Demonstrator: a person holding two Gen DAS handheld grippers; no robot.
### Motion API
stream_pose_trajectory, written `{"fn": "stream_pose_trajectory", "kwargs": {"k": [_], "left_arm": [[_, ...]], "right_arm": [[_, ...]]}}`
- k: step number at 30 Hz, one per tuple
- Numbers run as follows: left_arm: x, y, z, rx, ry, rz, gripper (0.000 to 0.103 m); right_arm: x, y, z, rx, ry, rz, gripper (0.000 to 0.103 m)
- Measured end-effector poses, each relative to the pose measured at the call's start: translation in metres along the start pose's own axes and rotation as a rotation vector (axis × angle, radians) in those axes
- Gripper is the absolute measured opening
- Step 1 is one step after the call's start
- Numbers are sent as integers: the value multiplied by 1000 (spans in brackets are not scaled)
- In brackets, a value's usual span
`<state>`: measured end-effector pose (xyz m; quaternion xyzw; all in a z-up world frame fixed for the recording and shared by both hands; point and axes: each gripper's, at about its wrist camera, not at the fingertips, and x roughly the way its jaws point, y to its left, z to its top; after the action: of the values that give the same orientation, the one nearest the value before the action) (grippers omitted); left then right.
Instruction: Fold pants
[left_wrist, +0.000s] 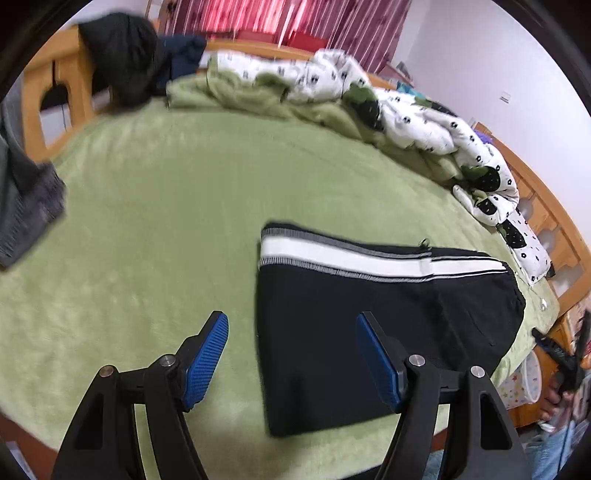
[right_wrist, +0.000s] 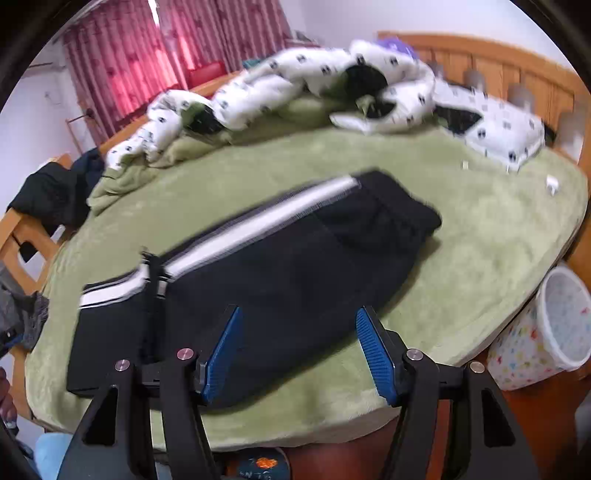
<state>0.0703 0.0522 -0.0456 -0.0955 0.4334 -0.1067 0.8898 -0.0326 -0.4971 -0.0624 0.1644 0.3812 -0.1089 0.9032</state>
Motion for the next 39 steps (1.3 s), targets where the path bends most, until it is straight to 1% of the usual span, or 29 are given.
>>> {"fn": "stream_pose_trajectory", "kwargs": {"k": [2, 3, 5, 6, 7, 9, 11, 13, 15, 16, 17, 18, 19, 20, 21, 23, 24, 26, 28, 30, 32, 34, 35, 37, 39], "left_arm": [[30, 9, -3, -22, 56, -45, 70], [45, 13, -5, -31, 81, -55, 70], [70, 20, -9, -49, 110, -58, 70], [83, 25, -11, -61, 123, -70, 70], [93, 29, -12, -72, 136, -88, 70], [113, 37, -13, -98, 159, -138, 69], [124, 40, -12, -112, 140, -161, 69], [130, 36, -8, -98, 117, -174, 68], [138, 26, -2, -64, 129, -172, 67], [141, 21, 0, -49, 136, -165, 65], [143, 13, 3, -14, 154, -166, 61], [143, 10, 5, 9, 163, -163, 49], [142, 7, 7, 33, 166, -147, 38], [140, 2, 10, 56, 169, -136, 33], [136, 0, 13, 70, 164, -137, 22], [127, -7, 20, 93, 150, -120, 12], [119, -10, 25, 95, 126, -111, 10], [100, -12, 33, 83, 73, -132, 9], [76, -14, 46, 94, 13, -145, 9], [60, -13, 62, 116, -21, -156, 10], [47, -7, 76, 114, -42, -151, 10], [31, 5, 90, 134, -71, -106, 10], [22, 15, 96, 137, -88, -74, 10], [10, 38, 104, 126, -109, -22, 10], [10, 66, 106, 98, -102, 31, 10]], "right_arm": [[27, -12, -6, 31, 18, -9, 63], [42, -19, -9, 51, 30, -12, 63], [74, -34, -14, 112, 58, -14, 63], [83, -38, -14, 132, 64, -11, 63], [98, -46, -15, 170, 67, 11, 63], [113, -54, -13, 212, 49, 45, 63], [124, -58, -6, 248, 4, 65, 64], [134, -59, 2, 261, -10, 71, 64], [144, -59, 11, 279, -21, 76, 65], [149, -58, 15, 286, -24, 79, 65], [152, -57, 18, 287, -24, 77, 59], [155, -54, 21, 282, -23, 66, 45], [155, -51, 24, 271, -23, 49, 37], [153, -47, 27, 259, -28, 23, 27], [150, -45, 28, 258, -35, 26, 22], [139, -37, 35, 246, -54, 31, 18], [132, -29, 40, 225, -70, 20, 16], [117, -9, 52, 175, -105, 11, 15], [100, 12, 65, 130, -152, 18, 14], [81, 36, 82, 97, -197, 42, 14], [69, 54, 97, 90, -224, 81, 14], [59, 76, 112, 74, -247, 101, 13], [54, 90, 119, 67, -262, 137, 14], [49, 108, 125, 54, -279, 204, 14], [48, 131, 123, 20, -298, 248, 14]]}}
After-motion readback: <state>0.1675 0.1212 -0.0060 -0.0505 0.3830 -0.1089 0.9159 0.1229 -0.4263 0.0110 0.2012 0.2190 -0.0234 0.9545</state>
